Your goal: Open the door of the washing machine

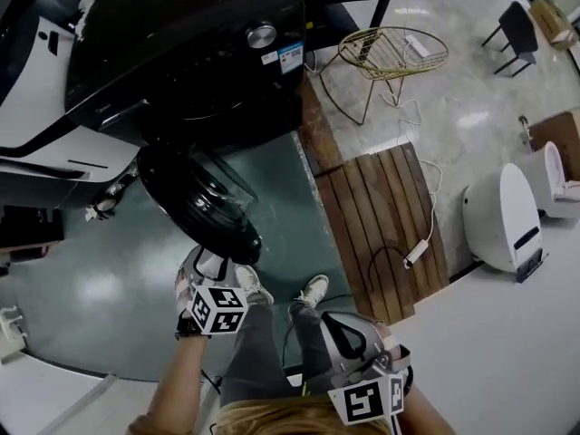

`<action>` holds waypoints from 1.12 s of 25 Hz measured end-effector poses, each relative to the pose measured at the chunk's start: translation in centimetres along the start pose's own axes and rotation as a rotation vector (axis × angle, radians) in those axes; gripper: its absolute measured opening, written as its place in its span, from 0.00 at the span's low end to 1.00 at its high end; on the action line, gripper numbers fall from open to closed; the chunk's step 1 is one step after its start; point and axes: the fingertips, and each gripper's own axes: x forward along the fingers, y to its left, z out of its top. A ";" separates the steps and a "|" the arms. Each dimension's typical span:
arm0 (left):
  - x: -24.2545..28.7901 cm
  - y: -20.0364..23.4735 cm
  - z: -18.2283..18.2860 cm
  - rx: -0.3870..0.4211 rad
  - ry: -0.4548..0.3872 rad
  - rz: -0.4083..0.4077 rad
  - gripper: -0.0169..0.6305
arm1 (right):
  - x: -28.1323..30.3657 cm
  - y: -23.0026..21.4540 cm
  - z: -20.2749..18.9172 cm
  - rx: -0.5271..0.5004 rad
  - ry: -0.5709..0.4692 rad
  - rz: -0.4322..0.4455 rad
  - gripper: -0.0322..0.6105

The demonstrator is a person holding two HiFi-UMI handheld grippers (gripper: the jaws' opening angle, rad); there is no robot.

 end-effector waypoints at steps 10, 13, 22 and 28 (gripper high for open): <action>-0.5 5.0 -9.9 -0.418 0.071 0.060 0.36 | 4.2 3.2 2.7 -0.148 0.029 0.164 0.06; -1.1 6.2 -12.5 -0.494 0.076 0.060 0.33 | 5.2 4.3 3.2 -0.167 0.043 0.188 0.06; -2.1 11.8 -20.2 -0.639 0.116 0.137 0.31 | 9.0 8.3 6.3 -0.209 0.061 0.237 0.06; -2.4 17.7 -26.1 -0.714 0.180 0.229 0.31 | 10.8 10.0 8.7 -0.235 0.065 0.245 0.06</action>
